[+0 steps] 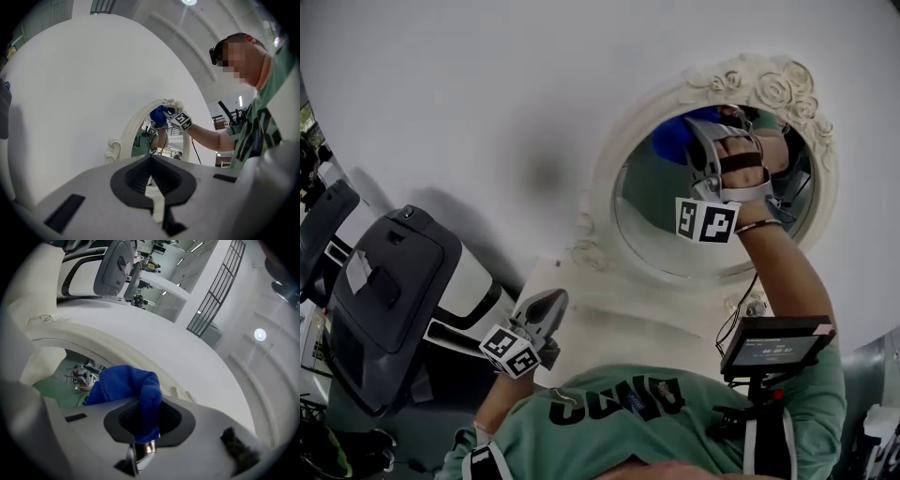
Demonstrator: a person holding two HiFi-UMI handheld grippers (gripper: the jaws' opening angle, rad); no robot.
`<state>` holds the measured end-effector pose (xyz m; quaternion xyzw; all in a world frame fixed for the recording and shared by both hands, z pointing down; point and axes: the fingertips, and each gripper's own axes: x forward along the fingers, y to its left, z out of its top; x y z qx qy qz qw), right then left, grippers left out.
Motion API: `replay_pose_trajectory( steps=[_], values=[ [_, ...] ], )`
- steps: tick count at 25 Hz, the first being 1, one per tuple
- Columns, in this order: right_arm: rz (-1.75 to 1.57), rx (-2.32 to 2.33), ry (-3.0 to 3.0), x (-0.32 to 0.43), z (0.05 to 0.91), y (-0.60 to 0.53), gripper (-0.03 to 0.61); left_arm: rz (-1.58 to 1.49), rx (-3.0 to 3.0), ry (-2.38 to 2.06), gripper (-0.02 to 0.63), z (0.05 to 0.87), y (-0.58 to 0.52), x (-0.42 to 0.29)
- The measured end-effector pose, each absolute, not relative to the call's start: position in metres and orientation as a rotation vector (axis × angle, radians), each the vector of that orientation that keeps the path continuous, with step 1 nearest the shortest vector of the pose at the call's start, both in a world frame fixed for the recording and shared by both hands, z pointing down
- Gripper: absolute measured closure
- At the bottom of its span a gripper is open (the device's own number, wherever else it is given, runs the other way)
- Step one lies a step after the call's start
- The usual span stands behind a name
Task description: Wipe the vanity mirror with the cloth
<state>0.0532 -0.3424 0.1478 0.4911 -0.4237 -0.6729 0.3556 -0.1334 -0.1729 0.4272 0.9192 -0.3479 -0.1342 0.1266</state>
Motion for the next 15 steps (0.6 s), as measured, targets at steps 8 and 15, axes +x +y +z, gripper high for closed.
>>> replay_pose_trajectory(
  steps=[8,15],
  values=[
    [-1.731,1.291,-1.093,0.054,0.162,-0.347,0.529,-0.391,2.688,-0.996,0.604,0.426,-0.175,-0.133],
    [-1.639,1.163,-1.181,0.048,0.275,-0.349,0.529,-0.321,2.639,-0.988,0.604,0.445,-0.165,-0.137]
  ],
)
